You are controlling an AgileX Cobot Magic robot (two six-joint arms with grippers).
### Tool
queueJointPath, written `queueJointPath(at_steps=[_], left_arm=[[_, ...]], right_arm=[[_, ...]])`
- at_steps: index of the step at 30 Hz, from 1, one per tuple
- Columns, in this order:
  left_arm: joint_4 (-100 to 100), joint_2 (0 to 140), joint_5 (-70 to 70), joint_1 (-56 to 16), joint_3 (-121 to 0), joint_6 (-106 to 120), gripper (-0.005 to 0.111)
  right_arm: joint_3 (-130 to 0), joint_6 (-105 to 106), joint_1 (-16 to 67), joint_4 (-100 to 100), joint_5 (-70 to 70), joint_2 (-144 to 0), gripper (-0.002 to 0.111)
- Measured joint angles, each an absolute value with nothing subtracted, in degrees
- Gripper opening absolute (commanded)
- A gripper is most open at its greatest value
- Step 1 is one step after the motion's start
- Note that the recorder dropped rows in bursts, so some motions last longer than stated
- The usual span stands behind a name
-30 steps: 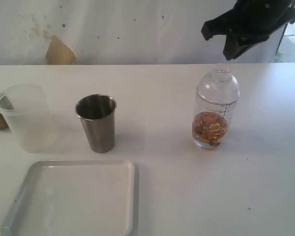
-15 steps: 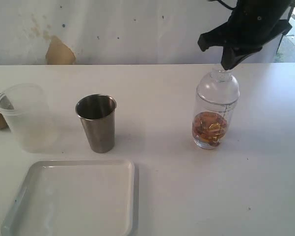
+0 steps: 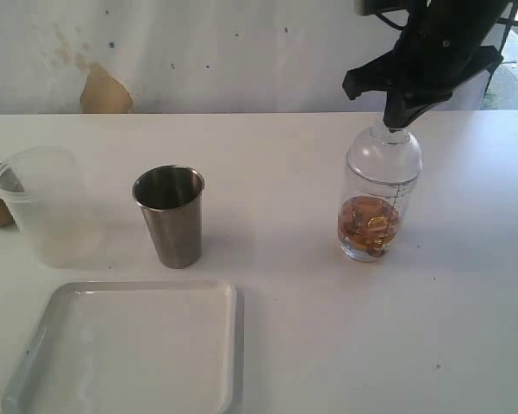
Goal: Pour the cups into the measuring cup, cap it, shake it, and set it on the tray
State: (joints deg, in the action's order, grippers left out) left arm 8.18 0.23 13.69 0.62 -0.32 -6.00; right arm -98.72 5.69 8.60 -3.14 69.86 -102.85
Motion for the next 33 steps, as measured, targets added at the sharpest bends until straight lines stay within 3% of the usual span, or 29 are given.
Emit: queueJointPath(at_steps=[33], left_arm=[[8.2, 0.2, 13.7, 0.6, -0.3, -6.0, 0.000]], right_arm=[[-99.3, 4.1, 8.6, -3.3, 69.4, -104.9, 0.002]])
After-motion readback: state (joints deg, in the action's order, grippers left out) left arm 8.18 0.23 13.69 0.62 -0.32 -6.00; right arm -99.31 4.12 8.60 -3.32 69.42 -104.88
